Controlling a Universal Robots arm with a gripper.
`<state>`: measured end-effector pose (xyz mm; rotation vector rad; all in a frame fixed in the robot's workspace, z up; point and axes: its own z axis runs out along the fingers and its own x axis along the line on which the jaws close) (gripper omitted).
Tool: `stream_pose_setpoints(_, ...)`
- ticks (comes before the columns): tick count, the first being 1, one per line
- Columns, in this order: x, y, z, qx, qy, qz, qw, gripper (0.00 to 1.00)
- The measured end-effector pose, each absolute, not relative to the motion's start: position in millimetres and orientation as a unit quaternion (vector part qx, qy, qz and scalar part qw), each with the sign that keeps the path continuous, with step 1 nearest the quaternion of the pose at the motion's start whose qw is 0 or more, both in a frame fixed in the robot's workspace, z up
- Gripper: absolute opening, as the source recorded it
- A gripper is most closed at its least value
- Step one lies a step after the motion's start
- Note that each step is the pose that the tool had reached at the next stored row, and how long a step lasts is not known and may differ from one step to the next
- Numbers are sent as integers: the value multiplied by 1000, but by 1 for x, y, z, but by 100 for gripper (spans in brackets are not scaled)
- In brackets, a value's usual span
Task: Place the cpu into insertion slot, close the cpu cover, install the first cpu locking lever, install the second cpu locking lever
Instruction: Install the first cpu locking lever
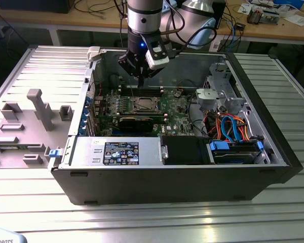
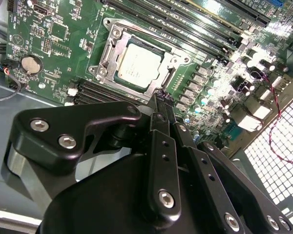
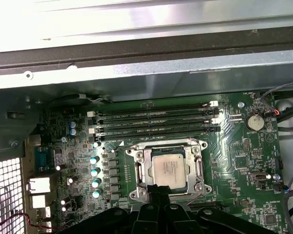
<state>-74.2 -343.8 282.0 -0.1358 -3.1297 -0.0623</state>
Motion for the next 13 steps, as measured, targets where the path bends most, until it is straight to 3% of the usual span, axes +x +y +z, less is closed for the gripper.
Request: stream_pose_setpoints(13, -74, -344, 279, 23, -1000, -20, 5, 11)
